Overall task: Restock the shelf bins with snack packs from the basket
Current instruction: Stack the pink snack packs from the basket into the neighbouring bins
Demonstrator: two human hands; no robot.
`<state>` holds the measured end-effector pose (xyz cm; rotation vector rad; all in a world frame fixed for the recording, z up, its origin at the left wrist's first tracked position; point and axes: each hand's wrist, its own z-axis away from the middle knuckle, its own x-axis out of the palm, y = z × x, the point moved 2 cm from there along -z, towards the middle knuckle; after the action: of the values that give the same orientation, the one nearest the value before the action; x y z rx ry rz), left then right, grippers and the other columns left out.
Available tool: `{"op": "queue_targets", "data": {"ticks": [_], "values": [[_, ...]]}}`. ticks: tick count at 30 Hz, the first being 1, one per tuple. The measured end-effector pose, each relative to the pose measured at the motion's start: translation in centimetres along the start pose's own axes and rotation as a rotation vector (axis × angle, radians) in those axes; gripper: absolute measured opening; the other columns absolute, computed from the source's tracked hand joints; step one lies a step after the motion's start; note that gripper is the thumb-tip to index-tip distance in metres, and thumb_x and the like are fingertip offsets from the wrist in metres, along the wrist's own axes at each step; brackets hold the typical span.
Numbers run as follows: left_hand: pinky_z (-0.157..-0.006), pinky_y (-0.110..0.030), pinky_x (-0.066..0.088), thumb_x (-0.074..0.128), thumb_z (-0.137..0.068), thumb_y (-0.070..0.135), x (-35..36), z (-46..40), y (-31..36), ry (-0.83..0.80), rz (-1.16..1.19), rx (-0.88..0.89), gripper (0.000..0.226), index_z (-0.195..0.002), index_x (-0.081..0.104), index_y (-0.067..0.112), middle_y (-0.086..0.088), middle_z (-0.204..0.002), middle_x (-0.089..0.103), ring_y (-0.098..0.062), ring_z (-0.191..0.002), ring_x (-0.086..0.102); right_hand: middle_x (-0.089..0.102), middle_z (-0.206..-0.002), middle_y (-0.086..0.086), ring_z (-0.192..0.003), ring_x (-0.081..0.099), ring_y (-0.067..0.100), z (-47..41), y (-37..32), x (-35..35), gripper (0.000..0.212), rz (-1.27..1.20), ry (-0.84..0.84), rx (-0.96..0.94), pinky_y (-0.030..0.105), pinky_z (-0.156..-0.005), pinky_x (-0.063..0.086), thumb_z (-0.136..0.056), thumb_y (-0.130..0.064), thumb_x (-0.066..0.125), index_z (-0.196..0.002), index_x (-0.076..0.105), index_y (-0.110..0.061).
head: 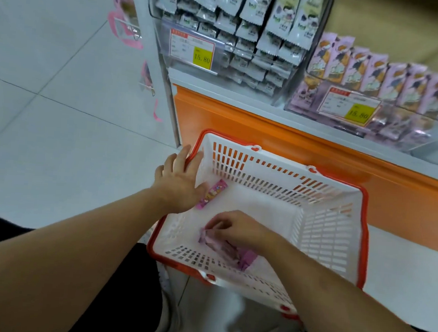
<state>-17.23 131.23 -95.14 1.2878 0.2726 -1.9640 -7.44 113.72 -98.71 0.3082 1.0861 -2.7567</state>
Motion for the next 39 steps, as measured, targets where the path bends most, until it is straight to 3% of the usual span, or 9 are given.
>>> {"op": "queue_targets", "data": {"ticks": [4,6,10,16,19,23,29,35,39], "values": [[-0.124,-0.057,0.009,0.031,-0.104,0.059,-3.8,1.1,2.3,0.104,0.063,0.043,0.061,-0.159,0.016,0.037,-0.001,-0.171,-0.007,-0.036,-0.156,0.0,0.072,-0.118,-0.007,-0.103,0.067,0.017,4.6,-5.7,-5.7,0.025,-0.147,0.085,-0.1,0.038,-0.087,0.055,-0.101,-0.025,0.071,-0.126,0.072,-0.025],[-0.121,-0.048,0.023,0.033,-0.108,0.049,-7.1,1.4,4.6,0.062,0.238,0.121,0.047,-0.148,0.044,0.026,-0.006,-0.163,0.026,-0.032,-0.151,0.022,0.069,-0.102,-0.009,-0.088,0.059,0.015,7.9,-8.5,-8.7,0.024,-0.245,0.097,-0.173,0.032,-0.073,0.045,-0.105,-0.019,0.064,-0.128,0.07,-0.02],[-0.093,-0.039,0.054,0.039,-0.111,0.039,-15.1,3.8,9.9,-0.122,0.783,0.177,0.042,-0.125,0.064,0.009,-0.012,-0.109,0.073,-0.029,-0.096,0.073,0.069,-0.096,-0.005,-0.085,0.058,0.015,15.4,-12.9,-14.6,0.027,-0.295,0.148,-0.369,0.033,-0.075,0.043,-0.106,-0.016,0.06,-0.131,0.07,-0.016],[-0.093,-0.053,0.059,0.058,-0.097,0.053,-22.2,9.3,13.4,-0.373,1.077,0.387,0.049,-0.122,0.071,0.013,-0.019,-0.115,0.074,-0.036,-0.102,0.074,0.066,-0.114,0.023,-0.097,0.063,0.03,22.8,-14.7,-18.6,0.034,-0.505,0.303,-0.631,0.034,-0.074,0.054,-0.104,-0.004,0.054,-0.138,0.058,-0.001],[-0.094,-0.05,0.059,0.07,-0.096,0.031,-23.6,10.3,14.4,-0.366,1.018,0.497,0.034,-0.123,0.069,0.01,-0.012,-0.11,0.076,-0.034,-0.106,0.074,0.065,-0.121,0.033,-0.103,0.067,0.036,23.4,-14.9,-19.4,0.033,-0.587,0.384,-0.678,0.041,-0.083,0.057,-0.102,-0.002,0.053,-0.134,0.057,0.0],[-0.086,-0.04,0.063,0.075,-0.09,0.01,-24.9,9.0,14.9,-0.205,1.213,0.467,0.032,-0.12,0.07,0.004,-0.016,-0.108,0.076,-0.028,-0.097,0.075,0.072,-0.122,0.02,-0.107,0.07,0.037,23.9,-15.1,-20.7,0.03,-0.681,0.461,-0.7,0.043,-0.09,0.06,-0.096,0.01,0.057,-0.121,0.062,-0.005],[-0.09,-0.038,0.06,0.075,-0.089,0.015,-25.8,6.9,16.1,-0.092,1.389,0.456,0.035,-0.12,0.069,0.001,-0.016,-0.113,0.076,-0.028,-0.1,0.075,0.073,-0.118,0.006,-0.102,0.073,0.035,23.0,-14.8,-20.8,0.043,-0.344,0.696,-0.614,0.05,-0.087,0.055,-0.079,0.007,0.079,-0.11,0.057,-0.012],[-0.064,-0.032,0.054,0.076,-0.092,0.015,-25.2,5.9,18.3,0.148,1.367,0.363,0.02,-0.11,0.073,0.007,-0.011,-0.089,0.076,-0.02,-0.071,0.069,0.071,-0.102,-0.006,-0.096,0.07,0.017,21.7,-15.2,-19.1,0.044,0.06,0.723,-0.543,0.049,-0.088,0.059,-0.076,-0.029,0.088,-0.105,0.054,-0.035],[-0.054,-0.025,0.053,0.078,-0.091,0.016,-24.9,5.8,18.9,0.163,1.29,0.405,0.019,-0.109,0.073,0.012,-0.009,-0.092,0.078,-0.017,-0.067,0.07,0.071,-0.108,-0.009,-0.1,0.072,0.012,22.0,-15.0,-20.9,0.028,-0.173,0.828,-0.559,0.048,-0.092,0.059,-0.087,-0.036,0.08,-0.107,0.061,-0.034]]}}
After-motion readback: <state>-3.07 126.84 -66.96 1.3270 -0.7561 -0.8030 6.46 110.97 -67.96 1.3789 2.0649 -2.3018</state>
